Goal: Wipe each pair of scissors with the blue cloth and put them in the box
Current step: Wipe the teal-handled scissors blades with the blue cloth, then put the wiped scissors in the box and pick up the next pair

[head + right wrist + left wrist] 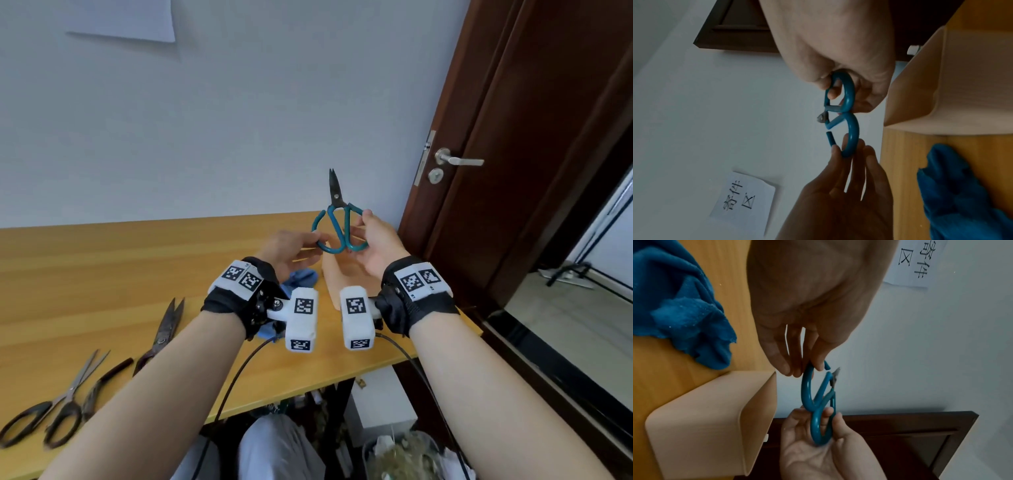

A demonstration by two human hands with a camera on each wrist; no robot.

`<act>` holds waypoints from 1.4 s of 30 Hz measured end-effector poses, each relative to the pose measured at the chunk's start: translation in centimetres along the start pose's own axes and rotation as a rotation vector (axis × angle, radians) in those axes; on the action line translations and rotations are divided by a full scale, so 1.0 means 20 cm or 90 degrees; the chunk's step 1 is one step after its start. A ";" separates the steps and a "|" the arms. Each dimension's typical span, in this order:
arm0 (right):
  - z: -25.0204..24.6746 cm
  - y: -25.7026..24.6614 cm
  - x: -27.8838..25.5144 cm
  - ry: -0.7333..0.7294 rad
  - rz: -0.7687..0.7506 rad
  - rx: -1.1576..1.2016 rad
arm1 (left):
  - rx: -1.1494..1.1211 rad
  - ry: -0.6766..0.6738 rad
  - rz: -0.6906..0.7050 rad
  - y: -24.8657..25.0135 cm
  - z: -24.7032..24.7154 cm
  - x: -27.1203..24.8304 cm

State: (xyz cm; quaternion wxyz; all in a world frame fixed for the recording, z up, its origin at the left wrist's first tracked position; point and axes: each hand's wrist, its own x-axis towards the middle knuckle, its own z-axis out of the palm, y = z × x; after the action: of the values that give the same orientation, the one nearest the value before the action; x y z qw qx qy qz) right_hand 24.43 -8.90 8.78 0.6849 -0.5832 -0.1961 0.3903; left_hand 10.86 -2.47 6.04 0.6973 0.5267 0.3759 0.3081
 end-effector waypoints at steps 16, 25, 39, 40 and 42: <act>-0.19 0.21 0.10 0.060 0.154 -0.046 | 0.138 0.010 -0.170 -0.16 0.08 0.09; -0.21 0.22 0.11 0.067 0.148 -0.028 | 0.104 0.005 -0.173 -0.18 0.11 0.12; -0.28 0.24 0.12 0.084 0.153 0.023 | 0.102 -0.012 -0.137 -0.18 0.21 0.12; -0.29 0.24 0.13 0.083 0.156 0.028 | 0.101 -0.014 -0.137 -0.18 0.22 0.12; -0.29 0.25 0.13 0.081 0.162 0.042 | 0.095 -0.014 -0.139 -0.19 0.23 0.11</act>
State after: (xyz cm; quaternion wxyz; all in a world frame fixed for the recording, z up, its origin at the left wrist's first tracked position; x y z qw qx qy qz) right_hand 28.75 -10.65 2.18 0.6598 -0.6043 -0.0639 0.4420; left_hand 16.08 -3.84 2.65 0.6896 0.5364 0.4452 0.1962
